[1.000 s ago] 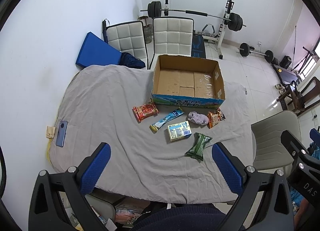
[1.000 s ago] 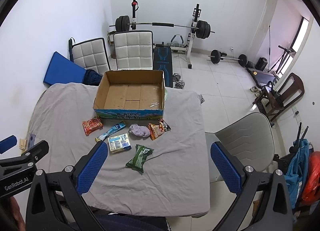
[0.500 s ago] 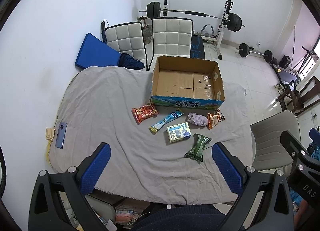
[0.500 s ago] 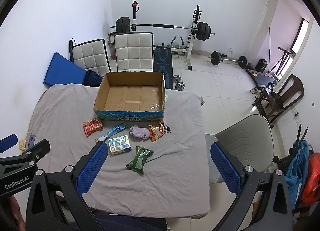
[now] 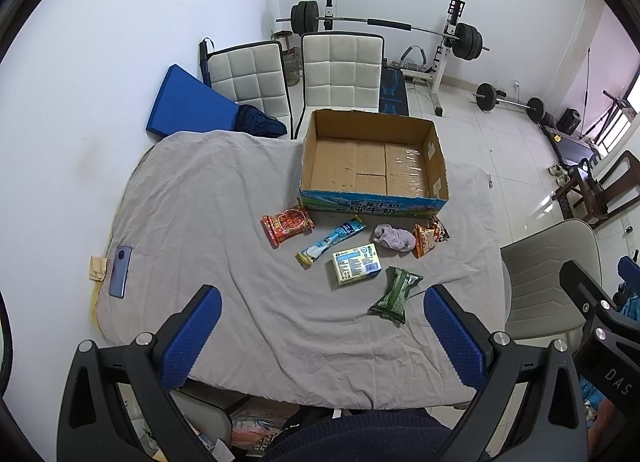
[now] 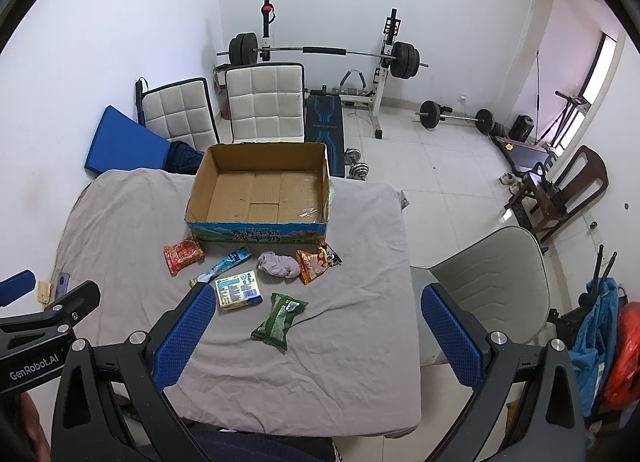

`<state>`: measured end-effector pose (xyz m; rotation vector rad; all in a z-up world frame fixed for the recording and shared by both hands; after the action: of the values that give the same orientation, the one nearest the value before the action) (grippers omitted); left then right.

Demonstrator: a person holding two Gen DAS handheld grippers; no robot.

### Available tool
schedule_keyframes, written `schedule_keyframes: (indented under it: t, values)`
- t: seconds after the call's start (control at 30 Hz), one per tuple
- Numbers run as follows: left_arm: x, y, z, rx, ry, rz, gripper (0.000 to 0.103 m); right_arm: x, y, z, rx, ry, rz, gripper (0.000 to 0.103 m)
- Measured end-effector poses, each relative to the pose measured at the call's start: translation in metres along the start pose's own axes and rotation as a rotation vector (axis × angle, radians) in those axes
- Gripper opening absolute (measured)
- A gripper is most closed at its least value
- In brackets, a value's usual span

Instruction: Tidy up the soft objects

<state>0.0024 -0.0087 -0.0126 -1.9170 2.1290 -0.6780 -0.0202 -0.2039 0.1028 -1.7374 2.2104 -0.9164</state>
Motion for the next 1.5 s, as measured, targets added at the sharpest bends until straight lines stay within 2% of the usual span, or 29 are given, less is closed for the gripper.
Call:
schedule_keyframes:
  t: [0.27, 0.43, 0.53, 0.6, 0.83, 0.9, 1.0, 1.1, 1.2, 1.23, 1.27, 1.37, 1.5]
  values:
    - [-0.004, -0.005, 0.010, -0.019, 0.001, 0.001, 0.103, 0.000, 0.001, 0.007, -0.022, -0.007, 0.004, 0.103]
    - [-0.017, -0.017, 0.041, -0.017, -0.019, 0.003, 0.103, -0.002, 0.003, 0.046, -0.098, -0.024, 0.023, 0.103]
    - [-0.027, -0.024, 0.081, -0.065, -0.054, 0.023, 0.103, -0.010, 0.008, 0.098, -0.206, -0.040, 0.020, 0.103]
    - [-0.032, -0.026, 0.112, -0.096, -0.052, 0.049, 0.103, -0.017, 0.016, 0.140, -0.290, -0.051, 0.019, 0.103]
    - [-0.045, -0.015, 0.241, -0.274, -0.106, 0.151, 0.103, -0.062, 0.079, 0.298, -0.606, -0.123, 0.071, 0.103]
    - [-0.046, -0.008, 0.270, -0.317, -0.119, 0.183, 0.103, -0.079, 0.099, 0.334, -0.677, -0.165, 0.094, 0.103]
    - [-0.046, -0.001, 0.307, -0.364, -0.131, 0.239, 0.103, -0.106, 0.123, 0.379, -0.766, -0.178, 0.112, 0.101]
    - [-0.047, 0.002, 0.336, -0.405, -0.126, 0.272, 0.103, -0.126, 0.145, 0.418, -0.835, -0.162, 0.112, 0.093]
    - [-0.046, 0.008, 0.356, -0.447, -0.117, 0.307, 0.103, -0.140, 0.163, 0.442, -0.884, -0.151, 0.105, 0.070]
    - [-0.045, 0.009, 0.362, -0.457, -0.109, 0.319, 0.103, -0.141, 0.167, 0.446, -0.894, -0.149, 0.104, 0.055]
    - [-0.044, 0.010, 0.366, -0.465, -0.101, 0.331, 0.103, -0.141, 0.170, 0.448, -0.898, -0.137, 0.102, 0.050]
    - [-0.035, 0.011, 0.381, -0.497, -0.068, 0.381, 0.103, -0.132, 0.174, 0.449, -0.889, -0.146, 0.112, 0.045]
    - [-0.016, 0.012, 0.404, -0.562, -0.023, 0.484, 0.103, -0.114, 0.176, 0.445, -0.871, -0.112, 0.066, 0.045]
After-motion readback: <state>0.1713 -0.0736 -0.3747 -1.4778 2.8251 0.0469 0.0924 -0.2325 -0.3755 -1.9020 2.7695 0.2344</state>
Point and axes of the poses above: each gripper's, at about its wrist camera, not at the fingertips, and z roughly the way its jaws point, x to its right, y to its underside, the point moved 2 cm from there along z, roughly the way its jaws point, and after that the axes turned 11 degrees about y, right-handed, at the moved point
